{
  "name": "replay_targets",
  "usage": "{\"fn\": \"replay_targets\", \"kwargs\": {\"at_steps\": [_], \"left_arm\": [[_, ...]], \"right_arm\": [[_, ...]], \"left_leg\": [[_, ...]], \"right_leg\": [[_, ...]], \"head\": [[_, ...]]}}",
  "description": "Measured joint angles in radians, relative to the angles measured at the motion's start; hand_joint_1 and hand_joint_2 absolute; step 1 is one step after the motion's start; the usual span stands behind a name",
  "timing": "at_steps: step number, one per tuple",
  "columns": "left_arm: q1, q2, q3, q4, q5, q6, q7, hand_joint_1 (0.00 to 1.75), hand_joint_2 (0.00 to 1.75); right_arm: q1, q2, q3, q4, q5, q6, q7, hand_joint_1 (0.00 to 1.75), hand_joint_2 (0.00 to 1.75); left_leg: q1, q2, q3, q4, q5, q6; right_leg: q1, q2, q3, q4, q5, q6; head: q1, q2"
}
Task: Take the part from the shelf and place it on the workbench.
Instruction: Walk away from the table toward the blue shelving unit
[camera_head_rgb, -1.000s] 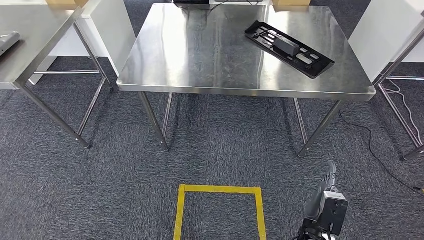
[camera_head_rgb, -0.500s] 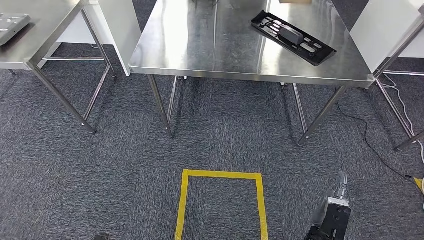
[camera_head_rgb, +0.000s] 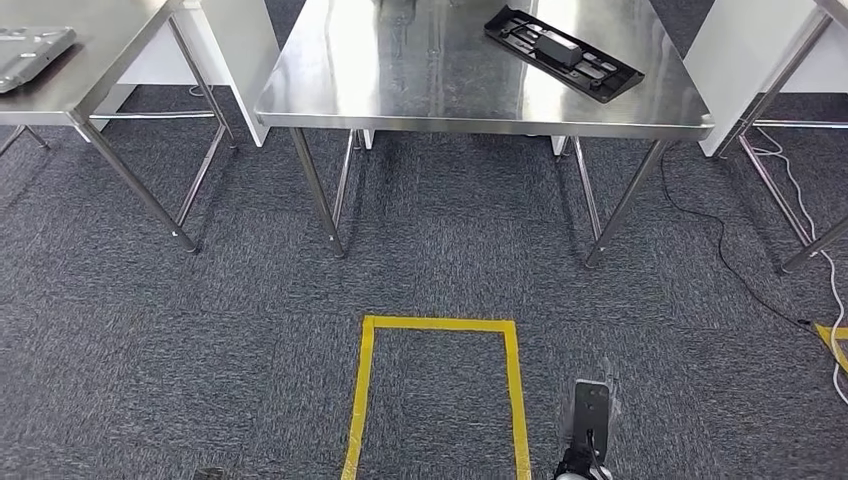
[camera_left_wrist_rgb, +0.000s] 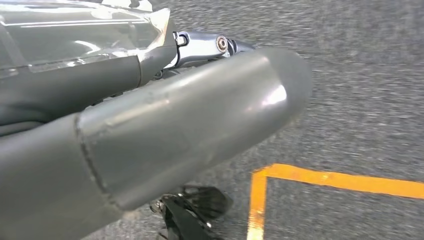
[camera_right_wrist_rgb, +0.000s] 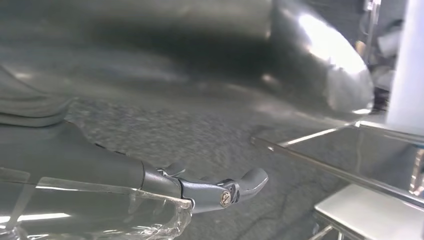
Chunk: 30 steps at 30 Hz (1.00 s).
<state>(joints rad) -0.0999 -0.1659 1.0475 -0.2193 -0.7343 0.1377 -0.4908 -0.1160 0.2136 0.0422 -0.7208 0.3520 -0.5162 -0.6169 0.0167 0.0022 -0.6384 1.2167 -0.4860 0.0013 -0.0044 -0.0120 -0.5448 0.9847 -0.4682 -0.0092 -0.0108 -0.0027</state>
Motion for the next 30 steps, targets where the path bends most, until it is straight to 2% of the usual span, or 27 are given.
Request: {"fn": "replay_targets", "kwargs": {"at_steps": [2, 3, 4, 6, 7, 8, 10, 11, 12, 13, 14, 15, 16, 17, 18, 19, 20, 21, 22, 23, 25, 26, 27, 28, 29, 30], "left_arm": [[-0.002, 0.001, 0.0, 0.0, 0.0, 0.0, -0.001, 0.0, 0.0], [-0.003, 0.001, 0.0, 0.001, -0.001, 0.0, -0.002, 0.0, 0.0], [-0.003, 0.002, 0.0, 0.001, -0.001, 0.0, -0.003, 0.0, 0.0], [-0.002, 0.0, 0.0, 0.002, -0.002, -0.002, -0.005, 0.0, 0.0], [-0.002, -0.001, 0.0, 0.003, -0.002, -0.002, -0.006, 0.0, 0.0], [-0.003, -0.002, 0.0, 0.003, -0.002, -0.003, -0.007, 0.0, 0.0], [-0.002, -0.003, 0.0, 0.003, -0.002, -0.004, -0.008, 0.0, 0.0], [-0.002, -0.003, 0.0, 0.004, -0.002, -0.005, -0.008, 0.0, 0.0], [-0.002, -0.004, 0.0, 0.004, -0.002, -0.006, -0.009, 0.0, 0.0], [-0.002, -0.004, 0.0, 0.005, -0.002, -0.006, -0.009, 0.0, 0.0], [-0.002, -0.005, 0.0, 0.006, -0.002, -0.007, -0.009, 0.0, 0.0], [-0.002, -0.006, 0.0, 0.007, -0.003, -0.008, -0.01, 0.0, 0.0], [-0.002, -0.006, 0.0, 0.007, -0.004, -0.008, -0.01, 0.0, 0.0], [-0.002, -0.006, 0.0, 0.008, -0.005, -0.008, -0.01, 0.0, 0.0], [-0.002, -0.006, 0.0, 0.008, -0.006, -0.008, -0.011, 0.0, 0.0], [-0.002, -0.006, 0.0, 0.008, -0.007, -0.008, -0.012, 0.0, 0.0], [0.0, -0.006, 0.0, 0.008, -0.007, -0.008, -0.012, 0.0, 0.0], [0.001, -0.005, 0.0, 0.009, -0.008, -0.008, -0.012, 0.0, 0.0], [0.003, -0.005, 0.0, 0.009, -0.008, -0.008, -0.012, 0.0, 0.0], [0.006, -0.005, 0.0, 0.01, -0.009, -0.008, -0.012, 0.0, 0.0], [0.008, -0.005, 0.0, 0.011, -0.01, -0.008, -0.011, 0.0, 0.0], [0.009, -0.005, 0.0, 0.011, -0.011, -0.008, -0.009, 0.0, 0.0], [0.009, -0.005, 0.0, 0.011, -0.011, -0.007, -0.005, 0.0, 0.0], [0.01, -0.005, 0.0, 0.012, -0.012, -0.006, -0.001, 0.0, 0.0], [0.012, -0.005, 0.0, 0.012, -0.012, -0.006, 0.003, 0.0, 0.0], [0.014, -0.005, 0.0, 0.013, -0.013, -0.006, 0.006, 0.0, 0.0]], "right_arm": [[-0.007, 0.0, -0.003, 0.015, -0.005, 0.001, -0.006, 0.0, 0.0], [-0.01, 0.0, -0.006, 0.02, -0.01, 0.001, -0.008, 0.0, 0.0], [-0.013, -0.001, -0.01, 0.025, -0.015, 0.001, -0.01, 0.0, 0.0], [-0.015, -0.003, -0.02, 0.034, -0.025, 0.0, -0.017, 0.0, 0.0], [-0.014, -0.006, -0.025, 0.038, -0.03, -0.001, -0.02, 0.0, 0.0], [-0.014, -0.009, -0.03, 0.043, -0.034, -0.001, -0.024, 0.0, 0.0], [-0.013, -0.015, -0.038, 0.051, -0.038, -0.002, -0.026, 0.0, 0.0], [-0.013, -0.018, -0.041, 0.055, -0.039, -0.003, -0.026, 0.0, 0.0], [-0.013, -0.02, -0.045, 0.059, -0.04, -0.003, -0.027, 0.0, 0.0], [-0.012, -0.023, -0.047, 0.063, -0.042, -0.004, -0.028, 0.0, 0.0], [-0.012, -0.025, -0.049, 0.066, -0.044, -0.004, -0.03, 0.0, 0.0], [-0.012, -0.026, -0.051, 0.069, -0.046, -0.005, -0.033, 0.0, 0.0], [-0.012, -0.027, -0.051, 0.071, -0.048, -0.005, -0.036, 0.0, 0.0], [-0.012, -0.028, -0.052, 0.073, -0.05, -0.006, -0.039, 0.0, 0.0], [-0.012, -0.028, -0.052, 0.075, -0.051, -0.006, -0.042, 0.0, 0.0], [-0.011, -0.029, -0.052, 0.077, -0.052, -0.007, -0.043, 0.0, 0.0], [-0.008, -0.029, -0.052, 0.079, -0.054, -0.007, -0.044, 0.0, 0.0], [-0.006, -0.03, -0.053, 0.082, -0.055, -0.007, -0.044, 0.0, 0.0], [-0.005, -0.03, -0.054, 0.084, -0.056, -0.008, -0.045, 0.0, 0.0], [-0.004, -0.03, -0.056, 0.086, -0.058, -0.008, -0.045, 0.0, 0.0], [-0.003, -0.031, -0.058, 0.089, -0.06, -0.008, -0.047, 0.0, 0.0], [-0.001, -0.032, -0.059, 0.092, -0.061, -0.008, -0.048, 0.0, 0.0], [0.001, -0.034, -0.06, 0.095, -0.064, -0.008, -0.05, 0.0, 0.0], [0.004, -0.036, -0.062, 0.099, -0.066, -0.008, -0.052, 0.0, 0.0], [0.008, -0.037, -0.064, 0.104, -0.069, -0.008, -0.055, 0.0, 0.0], [0.011, -0.039, -0.065, 0.108, -0.072, -0.008, -0.058, 0.0, 0.0]], "left_leg": [[-0.004, -0.003, 0.099, -0.139, -0.001, 0.013], [-0.007, -0.005, 0.128, -0.187, -0.01, 0.019], [-0.012, -0.006, 0.138, -0.211, -0.016, 0.023], [-0.015, -0.003, 0.135, -0.231, -0.006, 0.033], [-0.013, -0.002, 0.131, -0.241, 0.002, 0.041], [-0.011, 0.0, 0.124, -0.25, 0.011, 0.048], [-0.008, 0.001, 0.101, -0.255, 0.031, 0.055], [-0.009, 0.002, 0.087, -0.254, 0.04, 0.054], [-0.008, 0.004, 0.073, -0.253, 0.051, 0.053], [-0.008, 0.005, 0.06, -0.252, 0.061, 0.05], [-0.007, 0.006, 0.046, -0.249, 0.07, 0.047], [-0.006, 0.007, 0.033, -0.245, 0.078, 0.042], [-0.006, 0.007, 0.02, -0.238, 0.084, 0.036], [-0.007, 0.007, 0.009, -0.231, 0.091, 0.029], [-0.009, 0.007, 0.002, -0.226, 0.099, 0.023], [-0.01, 0.007, -0.003, -0.224, 0.107, 0.019], [-0.01, 0.007, -0.006, -0.224, 0.115, 0.015], [-0.009, 0.006, -0.011, -0.222, 0.116, 0.012], [-0.007, 0.006, -0.018, -0.21, 0.1, 0.008], [-0.005, 0.005, -0.028, -0.184, 0.067, 0.003], [-0.003, 0.005, -0.054, -0.075, -0.037, -0.005], [-0.003, 0.005, -0.065, -0.007, -0.079, -0.006], [-0.003, 0.005, -0.069, 0.046, -0.1, -0.006], [-0.003, 0.005, -0.061, 0.073, -0.098, -0.003], [-0.004, 0.005, -0.037, 0.063, -0.078, 0.002], [-0.005, 0.004, 0.004, 0.019, -0.051, 0.009]], "right_leg": [[0.003, -0.001, -0.02, 0.007, 0.013, 0.009], [0.003, -0.002, -0.026, 0.009, 0.02, 0.016], [0.002, -0.003, -0.032, 0.009, 0.029, 0.024], [0.0, -0.003, -0.042, 0.011, 0.037, 0.039], [0.001, -0.001, -0.053, 0.026, 0.022, 0.04], [0.002, 0.002, -0.068, 0.059, -0.007, 0.038], [-0.001, 0.006, -0.107, 0.171, -0.088, 0.03], [-0.003, 0.007, -0.12, 0.23, -0.116, 0.031], [-0.006, 0.007, -0.123, 0.27, -0.125, 0.038], [-0.01, 0.007, -0.112, 0.284, -0.115, 0.049], [-0.013, 0.007, -0.086, 0.265, -0.091, 0.063], [-0.018, 0.007, -0.044, 0.214, -0.066, 0.075], [-0.02, 0.008, 0.007, 0.143, -0.056, 0.081], [-0.019, 0.009, 0.053, 0.071, -0.058, 0.079], [-0.017, 0.011, 0.083, 0.019, -0.066, 0.074], [-0.013, 0.013, 0.097, -0.008, -0.075, 0.066], [-0.011, 0.013, 0.091, -0.014, -0.075, 0.058], [-0.015, 0.012, 0.083, -0.01, -0.069, 0.051], [-0.018, 0.011, 0.076, -0.007, -0.063, 0.042], [-0.02, 0.009, 0.068, -0.005, -0.054, 0.03], [-0.018, 0.006, 0.05, -0.002, -0.036, 0.012], [-0.014, 0.005, 0.039, 0.0, -0.027, 0.007], [-0.01, 0.004, 0.026, 0.003, -0.019, 0.005], [-0.007, 0.003, 0.012, 0.006, -0.011, 0.005], [-0.005, 0.003, -0.001, 0.01, -0.004, 0.005], [-0.002, 0.003, -0.012, 0.014, 0.002, 0.006]], "head": [[0.001, 0.0], [0.001, 0.0], [0.002, 0.0], [0.001, 0.0], [0.003, 0.0], [0.005, 0.0], [0.01, 0.0], [0.011, 0.0], [0.011, 0.0], [0.012, 0.0], [0.013, 0.0], [0.013, 0.0], [0.013, 0.0], [0.012, 0.0], [0.011, 0.0], [0.01, 0.0], [0.008, 0.0], [0.007, 0.0], [0.006, 0.0], [0.004, 0.0], [0.0, 0.0], [0.0, 0.0], [0.0, 0.0], [0.0, 0.0], [0.0, 0.0], [-0.001, 0.0]]}}
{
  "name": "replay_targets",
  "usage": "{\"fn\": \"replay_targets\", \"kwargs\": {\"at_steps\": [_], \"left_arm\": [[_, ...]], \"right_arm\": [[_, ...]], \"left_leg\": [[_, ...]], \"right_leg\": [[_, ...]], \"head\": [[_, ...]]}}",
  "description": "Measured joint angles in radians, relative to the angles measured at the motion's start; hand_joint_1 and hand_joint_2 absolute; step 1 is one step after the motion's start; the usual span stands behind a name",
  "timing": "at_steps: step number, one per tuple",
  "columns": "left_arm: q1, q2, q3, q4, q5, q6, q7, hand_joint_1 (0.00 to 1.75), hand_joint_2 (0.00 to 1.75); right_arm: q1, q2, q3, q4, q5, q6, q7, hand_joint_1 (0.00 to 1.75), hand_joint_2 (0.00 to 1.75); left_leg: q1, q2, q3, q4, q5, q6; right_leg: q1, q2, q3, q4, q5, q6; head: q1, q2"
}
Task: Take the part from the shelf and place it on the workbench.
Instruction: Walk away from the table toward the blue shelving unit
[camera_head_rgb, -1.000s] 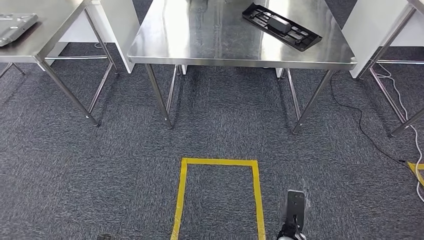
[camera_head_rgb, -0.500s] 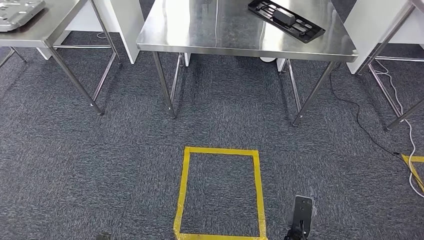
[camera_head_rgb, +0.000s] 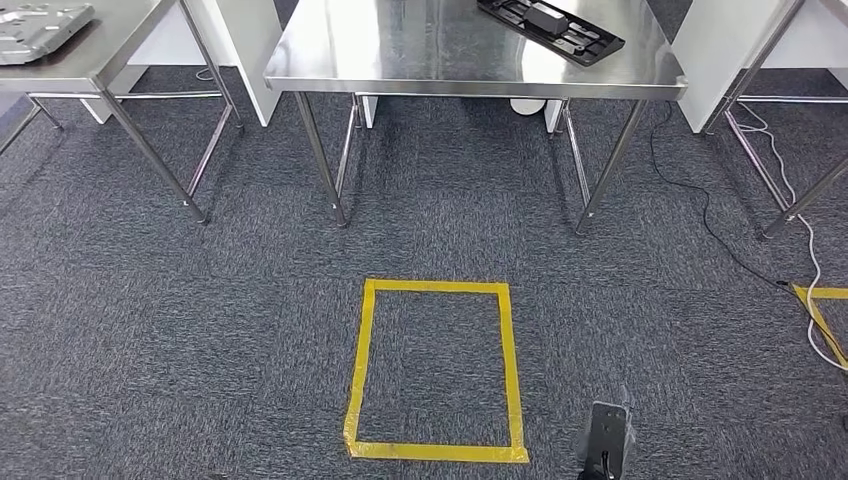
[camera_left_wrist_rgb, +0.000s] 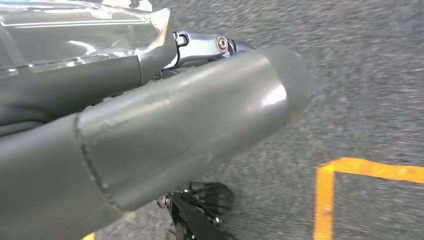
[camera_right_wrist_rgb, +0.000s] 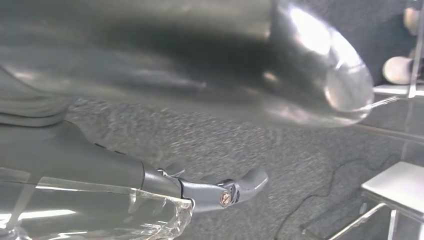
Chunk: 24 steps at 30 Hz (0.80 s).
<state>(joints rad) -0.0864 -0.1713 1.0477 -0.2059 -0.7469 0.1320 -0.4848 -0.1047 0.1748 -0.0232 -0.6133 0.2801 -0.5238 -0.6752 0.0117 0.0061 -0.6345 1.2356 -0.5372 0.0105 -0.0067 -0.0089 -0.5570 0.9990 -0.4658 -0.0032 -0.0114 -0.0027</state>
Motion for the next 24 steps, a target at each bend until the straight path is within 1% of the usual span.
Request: {"fn": "replay_targets", "kwargs": {"at_steps": [1, 2, 3, 4, 5, 6, 7, 8, 9, 10, 11, 12, 13, 14, 15, 16, 17, 18, 19, 20, 21, 22, 23, 24], "left_arm": [[0.001, 0.001, 0.0, 0.001, 0.0, 0.0, 0.001, 0.0, 0.0], [0.001, 0.001, 0.0, 0.001, 0.0, 0.0, 0.002, 0.0, 0.0], [0.001, 0.002, 0.0, 0.002, 0.0, 0.0, 0.002, 0.0, 0.0], [0.0, 0.002, 0.0, 0.002, 0.001, 0.0, 0.001, 0.0, 0.0], [0.001, 0.002, 0.0, 0.003, 0.002, 0.0, 0.001, 0.0, 0.0], [0.002, 0.001, 0.0, 0.004, 0.003, -0.001, 0.001, 0.0, 0.0], [0.002, 0.001, 0.0, 0.004, 0.003, -0.001, 0.001, 0.0, 0.0], [0.002, 0.0, 0.0, 0.004, 0.004, -0.001, 0.001, 0.0, 0.0], [0.002, 0.0, 0.0, 0.005, 0.004, -0.002, 0.0, 0.0, 0.0], [0.002, 0.0, 0.0, 0.005, 0.004, -0.003, 0.0, 0.0, 0.0], [0.002, 0.0, 0.0, 0.005, 0.004, -0.003, -0.001, 0.0, 0.0], [0.003, 0.0, 0.0, 0.005, 0.004, -0.003, -0.001, 0.0, 0.0], [0.003, 0.0, 0.0, 0.005, 0.004, -0.003, -0.001, 0.0, 0.0], [0.003, 0.0, 0.0, 0.006, 0.004, -0.003, -0.002, 0.0, 0.0], [0.003, -0.001, 0.0, 0.006, 0.004, -0.004, -0.002, 0.0, 0.0], [0.003, -0.001, 0.0, 0.006, 0.004, -0.004, -0.002, 0.0, 0.0], [0.003, -0.001, 0.0, 0.006, 0.003, -0.004, -0.003, 0.0, 0.0], [0.004, -0.001, 0.0, 0.006, 0.003, -0.004, -0.003, 0.0, 0.0], [0.004, -0.002, 0.0, 0.007, 0.003, -0.004, -0.004, 0.0, 0.0], [0.004, -0.002, 0.0, 0.007, 0.003, -0.004, -0.004, 0.0, 0.0], [0.006, -0.002, 0.0, 0.007, 0.004, -0.004, -0.004, 0.0, 0.0], [0.008, -0.001, 0.0, 0.007, 0.004, -0.004, -0.005, 0.0, 0.0], [0.011, -0.001, 0.0, 0.008, 0.004, -0.003, -0.005, 0.0, 0.0], [0.014, -0.001, 0.0, 0.008, 0.004, -0.003, -0.005, 0.0, 0.0]], "right_arm": [[0.003, -0.001, -0.002, 0.003, -0.002, 0.0, -0.002, 0.0, 0.0], [0.005, -0.002, -0.003, 0.006, -0.004, 0.0, -0.004, 0.0, 0.0], [0.005, -0.003, -0.004, 0.008, -0.004, 0.0, -0.006, 0.0, 0.0], [0.006, -0.003, -0.005, 0.01, -0.005, 0.0, -0.008, 0.0, 0.0], [0.006, -0.004, -0.006, 0.012, -0.006, 0.0, -0.009, 0.0, 0.0], [0.007, -0.004, -0.006, 0.014, -0.007, 0.001, -0.011, 0.0, 0.0], [0.008, -0.005, -0.006, 0.016, -0.008, 0.001, -0.013, 0.0, 0.0], [0.01, -0.006, -0.007, 0.019, -0.01, 0.001, -0.015, 0.0, 0.0], [0.011, -0.008, -0.008, 0.021, -0.01, 0.002, -0.016, 0.0, 0.0], [0.011, -0.01, -0.008, 0.023, -0.011, 0.002, -0.017, 0.0, 0.0], [0.011, -0.011, -0.008, 0.024, -0.012, 0.003, -0.018, 0.0, 0.0], [0.011, -0.012, -0.009, 0.026, -0.012, 0.003, -0.018, 0.0, 0.0], [0.012, -0.014, -0.009, 0.028, -0.013, 0.003, -0.018, 0.0, 0.0], [0.011, -0.015, -0.009, 0.03, -0.014, 0.003, -0.018, 0.0, 0.0], [0.011, -0.016, -0.009, 0.031, -0.015, 0.004, -0.018, 0.0, 0.0], [0.01, -0.016, -0.009, 0.032, -0.016, 0.004, -0.018, 0.0, 0.0], [0.009, -0.016, -0.009, 0.032, -0.017, 0.004, -0.018, 0.0, 0.0], [0.007, -0.016, -0.009, 0.032, -0.017, 0.005, -0.019, 0.0, 0.0], [0.006, -0.017, -0.009, 0.033, -0.017, 0.005, -0.019, 0.0, 0.0], [0.005, -0.017, -0.009, 0.033, -0.017, 0.006, -0.02, 0.0, 0.0], [0.006, -0.017, -0.009, 0.034, -0.017, 0.006, -0.02, 0.0, 0.0], [0.006, -0.018, -0.009, 0.035, -0.017, 0.007, -0.02, 0.0, 0.0], [0.006, -0.018, -0.009, 0.036, -0.017, 0.007, -0.02, 0.0, 0.0], [0.007, -0.017, -0.009, 0.037, -0.017, 0.008, -0.02, 0.0, 0.0]], "left_leg": [[-0.002, -0.003, 0.05, -0.067, 0.016, 0.01], [-0.005, -0.005, 0.098, -0.139, 0.021, 0.018], [-0.008, -0.008, 0.134, -0.195, 0.018, 0.024], [-0.012, -0.009, 0.153, -0.23, 0.012, 0.028], [-0.016, -0.01, 0.157, -0.243, 0.014, 0.031], [-0.016, -0.009, 0.151, -0.25, 0.022, 0.034], [-0.015, -0.007, 0.145, -0.257, 0.033, 0.038], [-0.013, -0.005, 0.135, -0.262, 0.046, 0.043], [-0.011, -0.002, 0.122, -0.267, 0.061, 0.047], [-0.011, -0.001, 0.108, -0.267, 0.074, 0.05], [-0.012, 0.0, 0.091, -0.266, 0.088, 0.053], [-0.013, 0.001, 0.074, -0.265, 0.101, 0.053], [-0.013, 0.003, 0.056, -0.263, 0.114, 0.053], [-0.013, 0.003, 0.038, -0.262, 0.128, 0.05], [-0.012, 0.004, 0.019, -0.258, 0.141, 0.046], [-0.011, 0.004, 0.001, -0.254, 0.153, 0.042], [-0.011, 0.004, -0.015, -0.249, 0.164, 0.036], [-0.012, 0.004, -0.026, -0.245, 0.176, 0.03], [-0.012, 0.003, -0.031, -0.244, 0.187, 0.024], [-0.012, 0.003, -0.034, -0.247, 0.199, 0.016], [-0.011, 0.003, -0.035, -0.253, 0.212, 0.009], [-0.008, 0.001, -0.04, -0.254, 0.214, 0.003], [-0.005, -0.001, -0.047, -0.245, 0.192, -0.003], [-0.003, -0.003, -0.057, -0.218, 0.147, -0.009]], "right_leg": [[0.002, 0.0, -0.01, 0.004, 0.006, 0.002], [0.004, 0.001, -0.017, 0.007, 0.011, 0.006], [0.004, 0.001, -0.023, 0.009, 0.019, 0.011], [0.003, 0.0, -0.027, 0.009, 0.026, 0.018], [0.001, 0.0, -0.031, 0.007, 0.035, 0.026], [0.001, 0.0, -0.035, 0.007, 0.042, 0.033], [0.001, 0.001, -0.042, 0.011, 0.038, 0.036], [0.003, 0.003, -0.052, 0.027, 0.019, 0.036], [0.004, 0.005, -0.067, 0.06, -0.017, 0.032], [0.001, 0.005, -0.083, 0.109, -0.062, 0.027], [-0.001, 0.006, -0.098, 0.17, -0.105, 0.025], [-0.004, 0.006, -0.107, 0.227, -0.131, 0.028], [-0.007, 0.006, -0.104, 0.266, -0.135, 0.038], [-0.01, 0.006, -0.087, 0.276, -0.12, 0.052], [-0.012, 0.006, -0.054, 0.252, -0.093, 0.066], [-0.014, 0.006, -0.007, 0.197, -0.07, 0.076], [-0.014, 0.006, 0.051, 0.119, -0.066, 0.078], [-0.012, 0.007, 0.097, 0.045, -0.073, 0.071], [-0.01, 0.008, 0.126, -0.01, -0.086, 0.062], [-0.005, 0.009, 0.138, -0.04, -0.097, 0.05], [-0.003, 0.009, 0.131, -0.045, -0.092, 0.039], [-0.006, 0.007, 0.122, -0.044, -0.081, 0.029], [-0.009, 0.006, 0.11, -0.043, -0.067, 0.018], [-0.013, 0.004, 0.095, -0.043, -0.052, 0.008]], "head": [[0.0, 0.0], [0.001, 0.0], [0.001, 0.0], [0.001, 0.0], [0.0, 0.0], [0.0, 0.0], [0.0, 0.0], [0.002, 0.0], [0.005, 0.0], [0.007, 0.0], [0.01, 0.0], [0.011, 0.0], [0.011, 0.0], [0.011, 0.0], [0.011, 0.0], [0.011, 0.0], [0.012, 0.0], [0.01, 0.0], [0.008, 0.0], [0.006, 0.0], [0.003, 0.0], [0.004, 0.0], [0.003, 0.0], [0.002, 0.0]]}}
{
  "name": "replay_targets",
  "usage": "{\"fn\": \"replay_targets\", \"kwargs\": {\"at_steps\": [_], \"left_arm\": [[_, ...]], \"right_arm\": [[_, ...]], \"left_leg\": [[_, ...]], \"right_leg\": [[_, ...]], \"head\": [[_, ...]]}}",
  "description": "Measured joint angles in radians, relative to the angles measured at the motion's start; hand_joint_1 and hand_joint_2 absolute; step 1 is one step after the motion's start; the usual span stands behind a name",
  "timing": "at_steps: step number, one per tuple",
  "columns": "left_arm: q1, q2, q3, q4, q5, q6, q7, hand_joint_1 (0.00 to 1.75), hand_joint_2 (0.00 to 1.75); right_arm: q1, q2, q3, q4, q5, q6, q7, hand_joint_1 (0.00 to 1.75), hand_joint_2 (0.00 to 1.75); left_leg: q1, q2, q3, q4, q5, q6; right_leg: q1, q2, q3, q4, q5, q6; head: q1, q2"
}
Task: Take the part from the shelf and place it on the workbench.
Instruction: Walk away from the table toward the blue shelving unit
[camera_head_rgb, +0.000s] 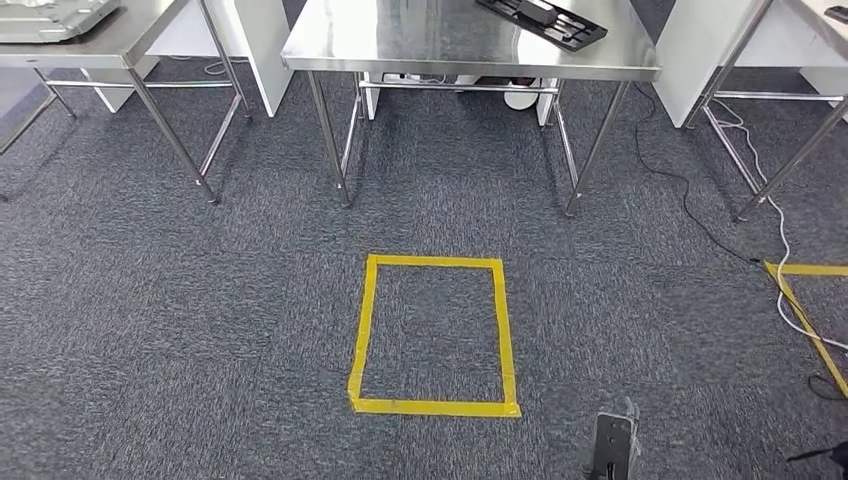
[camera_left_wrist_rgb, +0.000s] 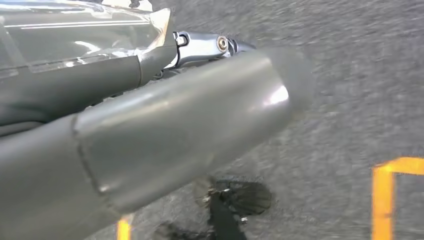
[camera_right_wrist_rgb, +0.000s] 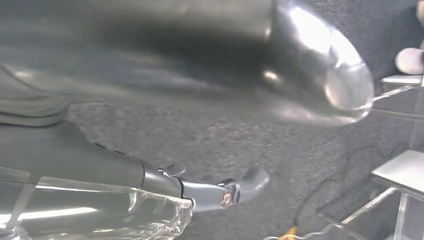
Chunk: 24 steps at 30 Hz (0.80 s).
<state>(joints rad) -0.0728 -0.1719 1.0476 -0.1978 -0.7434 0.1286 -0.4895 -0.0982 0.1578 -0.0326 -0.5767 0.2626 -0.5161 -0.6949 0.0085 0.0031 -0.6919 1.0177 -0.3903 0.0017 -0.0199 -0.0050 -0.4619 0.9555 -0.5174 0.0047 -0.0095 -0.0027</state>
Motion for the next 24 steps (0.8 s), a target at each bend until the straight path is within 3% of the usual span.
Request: {"fn": "replay_targets", "kwargs": {"at_steps": [2, 3, 4, 5, 6, 7, 8, 10, 11, 13, 14, 16, 18, 19, 20, 21, 22, 23, 24], "left_arm": [[0.002, 0.0, 0.0, 0.001, 0.0, 0.0, 0.0, 0.0, 0.0], [0.003, 0.0, 0.0, 0.002, 0.0, 0.0, -0.001, 0.0, 0.0], [0.002, 0.0, 0.0, 0.002, -0.001, 0.0, -0.002, 0.0, 0.0], [0.002, 0.001, 0.0, 0.002, -0.001, 0.0, -0.003, 0.0, 0.0], [0.002, 0.001, 0.0, 0.002, -0.003, -0.001, -0.005, 0.0, 0.0], [0.001, 0.002, 0.0, 0.002, -0.005, -0.001, -0.006, 0.0, 0.0], [-0.001, 0.002, 0.0, 0.002, -0.006, -0.001, -0.007, 0.0, 0.0], [-0.006, 0.003, 0.0, 0.002, -0.009, -0.001, -0.008, 0.0, 0.0], [-0.008, 0.004, 0.0, 0.002, -0.01, -0.001, -0.009, 0.0, 0.0], [-0.009, 0.004, 0.0, 0.003, -0.011, 0.0, -0.011, 0.0, 0.0], [-0.008, 0.004, 0.0, 0.003, -0.011, 0.0, -0.013, 0.0, 0.0], [-0.008, 0.005, 0.0, 0.004, -0.01, 0.001, -0.02, 0.0, 0.0], [-0.007, 0.006, 0.0, 0.004, -0.009, 0.002, -0.024, 0.0, 0.0], [-0.007, 0.006, 0.0, 0.004, -0.006, 0.001, -0.025, 0.0, 0.0], [-0.006, 0.006, 0.0, 0.004, -0.004, -0.002, -0.026, 0.0, 0.0], [-0.006, 0.006, 0.0, 0.004, -0.001, -0.006, -0.027, 0.0, 0.0], [-0.005, 0.005, 0.0, 0.004, 0.001, -0.009, -0.028, 0.0, 0.0], [-0.004, 0.005, 0.0, 0.005, 0.001, -0.011, -0.029, 0.0, 0.0], [-0.003, 0.004, 0.0, 0.005, 0.002, -0.012, -0.031, 0.0, 0.0]], "right_arm": [[0.0, 0.001, 0.0, 0.001, 0.0, 0.001, 0.0, 0.0, 0.0], [0.001, 0.0, -0.001, 0.002, -0.001, 0.001, 0.0, 0.0, 0.0], [0.001, 0.0, -0.001, 0.002, -0.004, 0.002, 0.0, 0.0, 0.0], [0.001, -0.001, -0.001, 0.003, -0.007, 0.003, 0.0, 0.0, 0.0], [0.0, -0.002, -0.001, 0.005, -0.014, 0.004, 0.0, 0.0, 0.0], [0.0, -0.002, -0.001, 0.006, -0.021, 0.004, 0.0, 0.0, 0.0], [0.0, -0.003, 0.0, 0.006, -0.029, 0.004, 0.0, 0.0, 0.0], [-0.001, -0.006, 0.002, 0.006, -0.042, 0.004, 0.0, 0.0, 0.0], [-0.001, -0.006, 0.003, 0.006, -0.046, 0.004, 0.0, 0.0, 0.0], [-0.001, -0.008, 0.005, 0.007, -0.051, 0.004, 0.0, 0.0, 0.0], [0.001, -0.009, 0.006, 0.008, -0.054, 0.004, 0.0, 0.0, 0.0], [0.003, -0.011, 0.007, 0.01, -0.062, 0.004, 0.0, 0.0, 0.0], [0.003, -0.013, 0.008, 0.011, -0.077, 0.013, 0.0, 0.0, 0.0], [0.003, -0.014, 0.008, 0.012, -0.089, 0.025, 0.0, 0.0, 0.0], [0.003, -0.016, 0.008, 0.014, -0.105, 0.041, 0.0, 0.0, 0.0], [0.003, -0.017, 0.008, 0.015, -0.121, 0.059, 0.0, 0.0, 0.0], [0.002, -0.018, 0.007, 0.016, -0.137, 0.077, 0.0, 0.0, 0.0], [0.001, -0.018, 0.006, 0.016, -0.149, 0.093, 0.0, 0.0, 0.0], [-0.001, -0.018, 0.005, 0.016, -0.159, 0.105, 0.0, 0.0, 0.0]], "left_leg": [[0.003, -0.001, -0.02, 0.112, -0.127, -0.01], [0.005, -0.001, -0.024, 0.178, -0.168, -0.016], [0.007, -0.001, -0.022, 0.231, -0.179, -0.02], [0.01, -0.001, -0.009, 0.259, -0.164, -0.023], [0.014, -0.001, 0.02, 0.255, -0.135, -0.026], [0.018, -0.001, 0.066, 0.217, -0.111, -0.027], [0.02, -0.002, 0.126, 0.151, -0.107, -0.028], [0.018, -0.006, 0.227, 0.014, -0.139, -0.02], [0.013, -0.008, 0.248, -0.023, -0.155, -0.013], [0.006, -0.005, 0.235, -0.038, -0.147, 0.009], [0.004, -0.004, 0.223, -0.04, -0.136, 0.022], [0.004, 0.0, 0.196, -0.045, -0.109, 0.045], [0.0, 0.004, 0.165, -0.044, -0.084, 0.054], [-0.001, 0.007, 0.148, -0.043, -0.071, 0.054], [-0.003, 0.012, 0.132, -0.042, -0.058, 0.053], [-0.004, 0.019, 0.118, -0.04, -0.047, 0.052], [-0.005, 0.025, 0.105, -0.037, -0.037, 0.049], [-0.006, 0.032, 0.097, -0.035, -0.029, 0.046], [-0.008, 0.04, 0.091, -0.031, -0.022, 0.041]], "right_leg": [[-0.002, -0.002, -0.03, 0.001, 0.031, -0.011], [-0.001, -0.003, -0.045, 0.002, 0.046, -0.011], [-0.001, -0.004, -0.062, 0.005, 0.059, -0.009], [-0.001, -0.005, -0.08, 0.009, 0.072, -0.007], [-0.002, -0.005, -0.102, 0.016, 0.084, -0.002], [-0.003, -0.005, -0.122, 0.024, 0.094, 0.003], [-0.003, -0.004, -0.14, 0.033, 0.102, 0.009], [-0.002, -0.005, -0.161, 0.044, 0.12, 0.024], [-0.002, -0.007, -0.165, 0.044, 0.131, 0.033], [-0.003, -0.008, -0.172, 0.039, 0.149, 0.048], [-0.004, -0.007, -0.181, 0.048, 0.139, 0.049], [-0.006, -0.005, -0.21, 0.112, 0.068, 0.038], [-0.006, -0.002, -0.24, 0.234, -0.017, 0.03], [-0.005, -0.001, -0.246, 0.293, -0.03, 0.036], [-0.005, 0.0, -0.243, 0.333, -0.02, 0.047], [-0.004, 0.0, -0.226, 0.343, 0.006, 0.059], [-0.004, -0.003, -0.191, 0.316, 0.033, 0.067], [-0.003, -0.017, -0.139, 0.255, 0.045, 0.068], [0.003, -0.032, -0.077, 0.173, 0.038, 0.062]], "head": [[-0.002, 0.0], [-0.002, 0.0], [-0.002, 0.0], [-0.002, 0.0], [-0.002, 0.0], [-0.002, 0.0], [-0.003, 0.0], [-0.002, 0.0], [-0.003, 0.0], [-0.002, 0.0], [-0.002, 0.0], [0.001, 0.0], [0.005, 0.0], [0.005, 0.0], [0.006, 0.0], [0.006, 0.0], [0.006, 0.0], [0.006, 0.0], [0.006, 0.0]]}}
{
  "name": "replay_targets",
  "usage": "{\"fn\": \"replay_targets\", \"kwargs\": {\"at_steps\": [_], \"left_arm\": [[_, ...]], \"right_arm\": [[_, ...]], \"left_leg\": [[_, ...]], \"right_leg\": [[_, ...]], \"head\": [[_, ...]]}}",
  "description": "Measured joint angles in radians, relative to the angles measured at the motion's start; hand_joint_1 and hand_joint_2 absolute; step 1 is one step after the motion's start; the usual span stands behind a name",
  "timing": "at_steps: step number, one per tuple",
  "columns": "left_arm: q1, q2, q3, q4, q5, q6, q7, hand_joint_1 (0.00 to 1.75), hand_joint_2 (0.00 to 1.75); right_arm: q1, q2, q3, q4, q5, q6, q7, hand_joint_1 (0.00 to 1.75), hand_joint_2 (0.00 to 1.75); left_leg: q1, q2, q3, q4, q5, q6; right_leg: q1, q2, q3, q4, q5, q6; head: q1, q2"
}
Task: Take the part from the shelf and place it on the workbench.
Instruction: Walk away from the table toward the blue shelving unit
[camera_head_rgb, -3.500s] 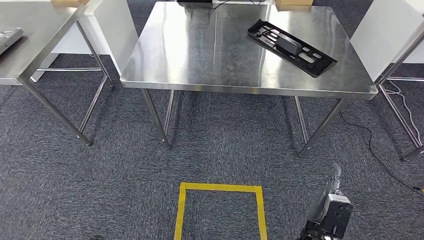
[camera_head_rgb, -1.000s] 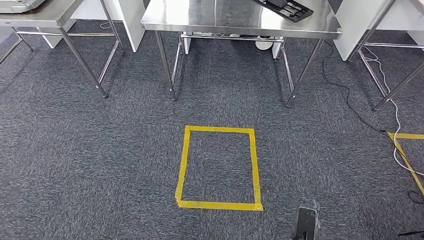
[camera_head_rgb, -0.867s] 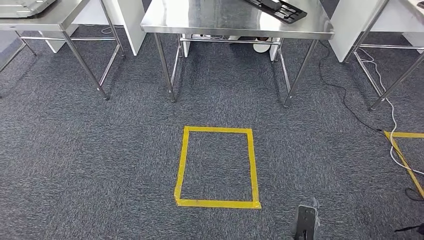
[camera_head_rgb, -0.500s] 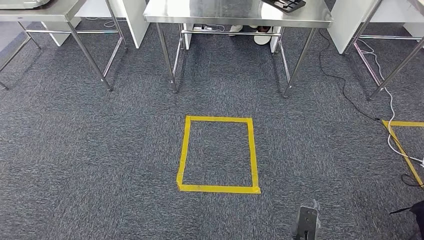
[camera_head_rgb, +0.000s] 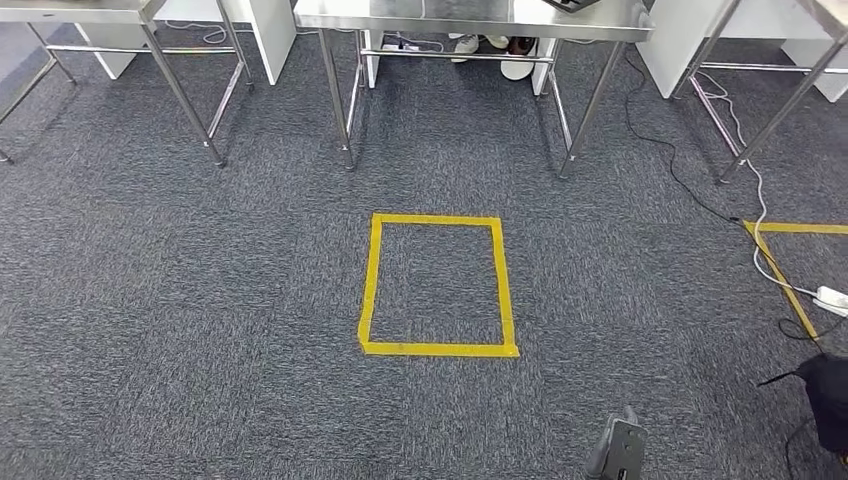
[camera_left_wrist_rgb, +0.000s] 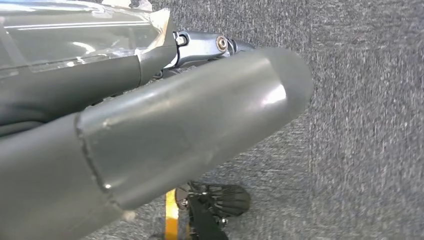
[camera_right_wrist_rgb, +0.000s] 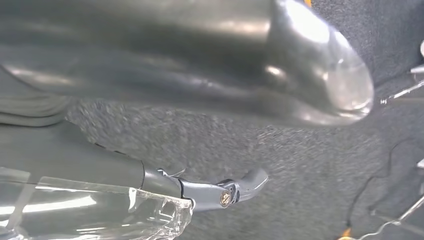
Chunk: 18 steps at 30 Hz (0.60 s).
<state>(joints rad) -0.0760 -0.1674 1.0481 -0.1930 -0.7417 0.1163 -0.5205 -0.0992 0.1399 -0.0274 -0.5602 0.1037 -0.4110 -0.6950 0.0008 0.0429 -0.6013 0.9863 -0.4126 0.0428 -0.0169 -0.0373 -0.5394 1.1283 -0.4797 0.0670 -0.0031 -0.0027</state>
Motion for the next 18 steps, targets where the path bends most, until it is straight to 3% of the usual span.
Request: {"fn": "replay_targets", "kwargs": {"at_steps": [2, 4, 5, 6, 8, 10, 11, 12, 13, 15, 16, 18], "left_arm": [[0.001, 0.0, 0.0, 0.0, 0.0, 0.0, -0.002, 0.0, 0.0], [0.0, 0.0, 0.0, 0.0, 0.001, 0.0, -0.004, 0.0, 0.0], [0.0, 0.0, 0.0, 0.0, 0.001, 0.0, -0.004, 0.0, 0.0], [0.001, 0.001, 0.0, 0.0, 0.001, 0.0, -0.004, 0.0, 0.0], [0.004, 0.002, 0.0, 0.0, 0.001, 0.0, -0.004, 0.0, 0.0], [0.006, 0.002, 0.0, 0.0, 0.001, 0.0, -0.005, 0.0, 0.0], [0.006, 0.003, 0.0, 0.0, 0.001, 0.0, -0.005, 0.0, 0.0], [0.006, 0.003, 0.0, 0.0, 0.001, 0.0, -0.005, 0.0, 0.0], [0.006, 0.003, 0.0, 0.0, 0.001, 0.0, -0.006, 0.0, 0.0], [0.007, 0.003, 0.0, 0.0, 0.0, 0.0, -0.008, 0.0, 0.0], [0.008, 0.004, 0.0, 0.0, -0.001, 0.0, -0.01, 0.0, 0.0], [0.009, 0.004, 0.0, 0.001, -0.002, 0.001, -0.011, 0.0, 0.0]], "right_arm": [[-0.006, 0.0, -0.001, 0.0, -0.01, 0.014, 0.0, 0.0, 0.0], [-0.006, 0.0, -0.002, 0.001, -0.014, 0.018, 0.0, 0.0, 0.0], [-0.004, -0.001, -0.003, 0.001, -0.015, 0.02, 0.0, 0.0, 0.0], [-0.001, -0.002, -0.004, 0.002, -0.016, 0.021, 0.0, 0.0, 0.0], [0.001, -0.002, -0.006, 0.002, -0.018, 0.023, 0.0, 0.0, 0.0], [0.003, -0.002, -0.006, 0.003, -0.019, 0.025, 0.0, 0.0, 0.0], [0.004, -0.002, -0.006, 0.003, -0.021, 0.025, 0.0, 0.0, 0.0], [0.006, -0.002, -0.006, 0.004, -0.022, 0.026, 0.0, 0.0, 0.0], [0.007, -0.003, -0.007, 0.004, -0.024, 0.027, 0.0, 0.0, 0.0], [0.007, -0.003, -0.007, 0.004, -0.031, 0.031, 0.0, 0.0, 0.0], [0.006, -0.003, -0.007, 0.004, -0.035, 0.033, 0.0, 0.0, 0.0], [0.006, -0.003, -0.007, 0.004, -0.046, 0.037, 0.0, 0.0, 0.0]], "left_leg": [[-0.005, 0.018, -0.007, 0.005, 0.012, -0.011], [-0.004, 0.036, -0.011, 0.008, 0.02, -0.022], [0.0, 0.03, -0.016, 0.016, 0.011, -0.028], [0.003, 0.016, -0.023, 0.037, -0.012, -0.035], [0.008, -0.024, -0.055, 0.135, -0.098, -0.046], [0.009, -0.039, -0.088, 0.257, -0.165, -0.051], [0.01, -0.04, -0.088, 0.283, -0.17, -0.052], [0.011, -0.041, -0.07, 0.271, -0.156, -0.051], [0.012, -0.045, -0.034, 0.223, -0.127, -0.05], [0.016, -0.079, 0.049, 0.093, -0.084, -0.043], [0.017, -0.095, 0.074, 0.049, -0.075, -0.04], [0.015, -0.101, 0.088, 0.019, -0.079, -0.032]], "right_leg": [[0.009, -0.022, 0.081, -0.135, -0.039, -0.02], [0.008, -0.01, 0.088, -0.172, -0.053, -0.037], [0.005, -0.002, 0.083, -0.173, -0.048, -0.046], [0.001, 0.005, 0.078, -0.174, -0.04, -0.056], [0.0, 0.018, 0.065, -0.174, -0.025, -0.072], [0.004, 0.034, 0.051, -0.172, -0.011, -0.076], [0.004, 0.043, 0.046, -0.17, -0.006, -0.074], [0.004, 0.053, 0.041, -0.168, -0.001, -0.071], [0.004, 0.063, 0.037, -0.164, 0.002, -0.068], [0.004, 0.082, 0.025, -0.153, 0.005, -0.063], [0.005, 0.09, 0.019, -0.149, 0.007, -0.059], [0.007, 0.108, 0.006, -0.146, 0.016, -0.046]], "head": [[-0.002, 0.0], [-0.004, 0.0], [-0.004, 0.0], [-0.005, 0.0], [-0.006, 0.0], [-0.006, 0.0], [-0.007, 0.0], [-0.006, 0.0], [-0.007, 0.0], [-0.006, 0.0], [-0.006, 0.0], [-0.006, 0.0]]}}
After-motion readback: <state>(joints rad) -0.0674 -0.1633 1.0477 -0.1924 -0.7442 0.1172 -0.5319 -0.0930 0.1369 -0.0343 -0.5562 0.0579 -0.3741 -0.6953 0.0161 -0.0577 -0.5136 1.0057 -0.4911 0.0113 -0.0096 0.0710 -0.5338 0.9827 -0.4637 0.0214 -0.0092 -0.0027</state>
